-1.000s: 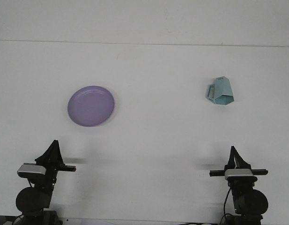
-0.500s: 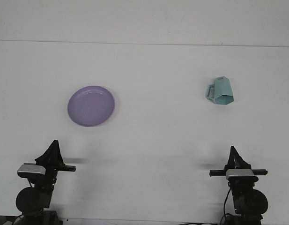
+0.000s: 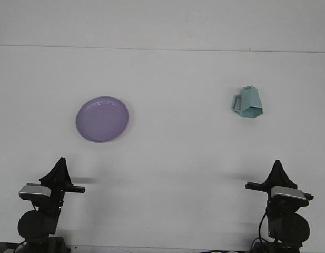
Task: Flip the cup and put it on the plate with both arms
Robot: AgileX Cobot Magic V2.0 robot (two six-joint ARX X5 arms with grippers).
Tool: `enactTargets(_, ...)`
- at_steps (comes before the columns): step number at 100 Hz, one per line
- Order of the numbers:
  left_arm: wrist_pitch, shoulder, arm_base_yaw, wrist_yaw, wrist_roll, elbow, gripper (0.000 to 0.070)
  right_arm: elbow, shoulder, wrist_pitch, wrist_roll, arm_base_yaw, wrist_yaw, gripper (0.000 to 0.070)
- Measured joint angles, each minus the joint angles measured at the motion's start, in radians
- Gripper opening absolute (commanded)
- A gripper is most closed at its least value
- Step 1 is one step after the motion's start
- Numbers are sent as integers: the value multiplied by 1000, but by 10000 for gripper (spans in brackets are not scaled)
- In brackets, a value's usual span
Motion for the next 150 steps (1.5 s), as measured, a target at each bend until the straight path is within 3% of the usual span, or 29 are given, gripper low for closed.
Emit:
enactTargets(18, 0, 0, 0, 0, 0, 0, 12, 165, 233, 14, -18, 0, 6, 0)
enactTargets(34, 0, 0, 0, 0, 0, 0, 12, 283, 488, 142, -127, -1, 6, 9)
enactTargets(39, 0, 0, 0, 0, 0, 0, 12, 296, 569, 205, -167, -9, 3, 74)
enactTargets(52, 0, 0, 0, 0, 0, 0, 12, 298, 794, 351, -255, -50, -61, 387)
enactTargets(56, 0, 0, 0, 0, 0, 0, 12, 298, 861, 389, -269, -66, -82, 435)
enactTargets(92, -4, 0, 0, 0, -3, 0, 12, 314, 1387, 832, -380, -178, -176, 437)
enactTargets(150, -18, 0, 0, 0, -3, 0, 12, 744, 1804, 754, -492, -224, -297, 431)
